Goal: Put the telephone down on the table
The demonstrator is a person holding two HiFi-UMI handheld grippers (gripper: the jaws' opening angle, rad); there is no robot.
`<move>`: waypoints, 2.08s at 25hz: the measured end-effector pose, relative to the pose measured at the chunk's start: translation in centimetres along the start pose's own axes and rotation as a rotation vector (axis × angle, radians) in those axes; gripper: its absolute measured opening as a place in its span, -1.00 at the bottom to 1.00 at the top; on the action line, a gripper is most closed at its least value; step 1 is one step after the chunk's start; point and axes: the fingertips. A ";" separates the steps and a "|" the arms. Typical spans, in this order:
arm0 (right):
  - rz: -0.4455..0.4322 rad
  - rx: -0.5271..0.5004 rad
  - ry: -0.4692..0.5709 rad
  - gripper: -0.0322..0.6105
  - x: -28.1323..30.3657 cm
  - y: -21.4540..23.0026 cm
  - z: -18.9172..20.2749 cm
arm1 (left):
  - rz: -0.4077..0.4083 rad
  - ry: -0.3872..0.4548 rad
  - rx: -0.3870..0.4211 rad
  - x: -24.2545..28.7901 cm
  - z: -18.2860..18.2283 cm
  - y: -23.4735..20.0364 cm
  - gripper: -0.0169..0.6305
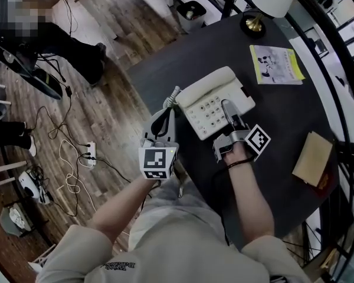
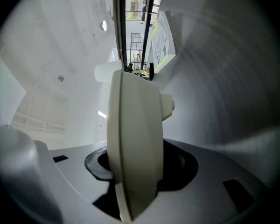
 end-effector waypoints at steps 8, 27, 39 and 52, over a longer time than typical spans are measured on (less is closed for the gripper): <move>0.077 -0.017 0.003 -0.28 2.6 2.8 -1.3 | -0.005 -0.107 -0.008 3.4 4.4 0.7 -0.93; 0.234 -0.158 -0.075 -0.28 3.3 6.2 -0.5 | 0.003 -0.250 0.004 5.2 8.9 0.9 -0.93; 0.291 -0.171 -0.086 -0.26 3.3 6.3 -0.1 | 0.018 -0.266 0.006 3.6 9.3 1.3 -0.93; 0.462 -0.165 -0.121 -0.08 3.3 5.0 -0.3 | 0.047 -0.244 0.027 2.2 9.0 2.0 -0.93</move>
Point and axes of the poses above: the fingertips, and each gripper's own axes: x forward along the fingers, y to its right, z out of its underside, and after that the axes turned 13 degrees about -z, right-handed
